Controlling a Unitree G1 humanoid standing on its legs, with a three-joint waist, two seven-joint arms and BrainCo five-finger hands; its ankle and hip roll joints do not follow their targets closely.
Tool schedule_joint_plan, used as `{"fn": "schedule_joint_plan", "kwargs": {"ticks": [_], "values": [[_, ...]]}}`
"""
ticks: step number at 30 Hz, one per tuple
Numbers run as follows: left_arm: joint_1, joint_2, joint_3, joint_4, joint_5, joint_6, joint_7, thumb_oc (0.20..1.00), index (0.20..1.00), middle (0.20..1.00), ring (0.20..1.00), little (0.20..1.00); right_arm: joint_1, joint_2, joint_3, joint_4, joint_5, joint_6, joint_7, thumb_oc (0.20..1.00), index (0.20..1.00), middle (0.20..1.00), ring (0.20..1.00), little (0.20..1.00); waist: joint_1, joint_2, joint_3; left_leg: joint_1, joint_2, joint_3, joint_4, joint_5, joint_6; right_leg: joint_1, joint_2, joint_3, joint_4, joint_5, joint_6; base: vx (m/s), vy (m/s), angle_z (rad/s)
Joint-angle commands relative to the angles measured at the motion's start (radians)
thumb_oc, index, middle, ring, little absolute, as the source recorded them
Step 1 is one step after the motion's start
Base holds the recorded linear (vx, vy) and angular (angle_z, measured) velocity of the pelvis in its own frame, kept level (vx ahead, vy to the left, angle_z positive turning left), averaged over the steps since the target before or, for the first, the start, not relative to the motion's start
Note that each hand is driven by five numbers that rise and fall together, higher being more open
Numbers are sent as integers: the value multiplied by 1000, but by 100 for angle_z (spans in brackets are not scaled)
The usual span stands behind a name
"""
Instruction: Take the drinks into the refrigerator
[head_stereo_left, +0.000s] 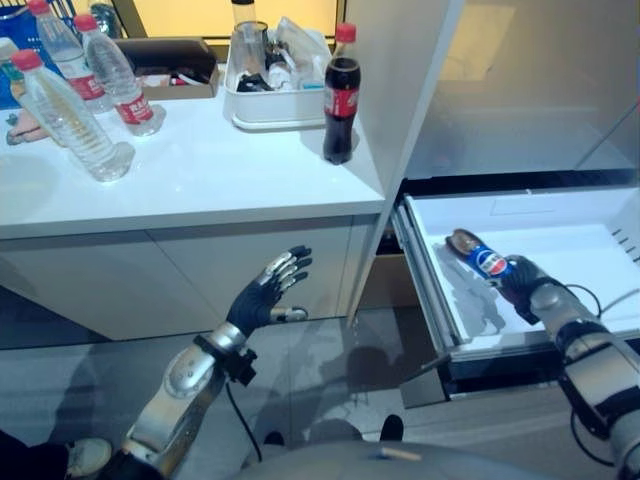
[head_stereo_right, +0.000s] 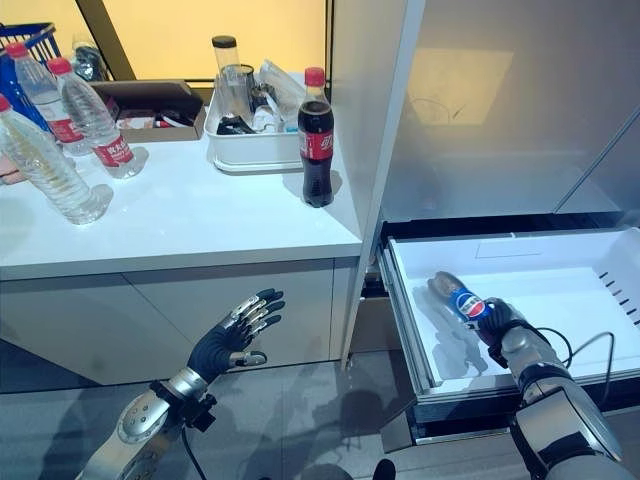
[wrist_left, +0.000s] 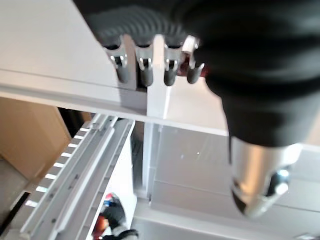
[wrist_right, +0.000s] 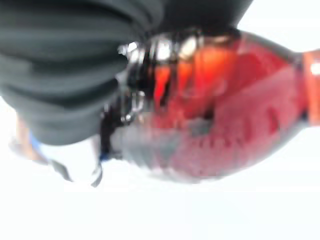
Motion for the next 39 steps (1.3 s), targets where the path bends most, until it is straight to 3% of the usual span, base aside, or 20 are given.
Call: {"fn": "schedule_joint_plan", "kwargs": {"ticks": [1,7,13,14,15,16,24,26,27,29,39], "values": [[-70,17,-28,-101,48,-51,-5,1000,1000,1000,1000,1000,-149,1,45,33,-87,-8,-60,200,200,200,200,200,2,-11,50,-120,-105,-93,-5,43,79,52,27,-28,53,-100,17,-44,11,17],[-117,39,-42,-61,106,-72,11,1000,1000,1000,1000,1000,-146,87,171,-15,-308,11,-52,200,200,200,200,200,9,22,99,-159,-110,-105,-5,58,80,9,19,-33,65,-97,14,-38,11,15],[-149,19,-36,-52,150,-89,52,1000,1000,1000,1000,1000,-103,168,192,-80,-350,15,-62,200,200,200,200,200,7,49,129,-183,-114,-112,-4,67,82,-17,12,-34,74,-96,13,-27,13,-3],[-157,15,-40,-50,156,-90,60,1000,1000,1000,1000,1000,-101,182,187,-84,-337,14,-65,473,473,473,473,473,6,55,134,-186,-113,-113,-5,69,81,-20,11,-35,76,-96,12,-37,17,0],[-162,11,-42,-46,162,-92,66,1000,1000,1000,1000,1000,-97,196,177,-86,-312,13,-66,580,580,580,580,580,5,58,137,-188,-113,-114,-5,70,81,-23,10,-36,77,-97,12,-37,17,3],[-168,5,-45,-43,170,-95,74,1000,1000,1000,1000,1000,-94,212,153,-88,-263,11,-70,1000,1000,1000,1000,1000,5,63,140,-189,-114,-115,-6,72,80,-25,9,-39,77,-97,12,0,0,0],[-182,-10,-38,-14,203,-108,122,1000,1000,1000,1000,1000,-40,217,-15,-190,74,-42,-122,1000,1000,1000,1000,1000,-16,65,135,-186,-115,-122,-9,70,80,-21,3,-48,79,-101,13,-6,1,3],[-177,-19,-28,-3,198,-115,137,1000,1000,1000,1000,1000,23,186,-164,-252,312,-89,-163,1000,1000,1000,1000,1000,-34,57,127,-170,-112,-122,-9,58,80,-9,4,-45,80,-109,13,0,0,0],[-179,-19,-29,-3,198,-116,137,1000,1000,1000,1000,1000,24,185,-166,-253,313,-89,-163,1000,1000,1000,1000,1000,-34,57,126,-173,-114,-122,-10,64,81,-12,3,-46,79,-105,13,-8,10,3],[-171,-14,-24,9,190,-121,133,1000,1000,1000,1000,1000,102,143,-277,-392,457,-139,-180,1000,1000,1000,1000,1000,-57,43,115,-161,-113,-115,-10,51,82,-4,7,-41,80,-112,14,8,-4,7],[-159,-21,-8,65,186,-110,88,1000,1000,1000,1000,1000,383,94,-583,-820,670,-264,-143,1000,1000,1000,1000,1000,-126,5,67,-131,-106,-75,-12,33,89,5,10,-10,73,-110,18,8,-1,-1]]}}
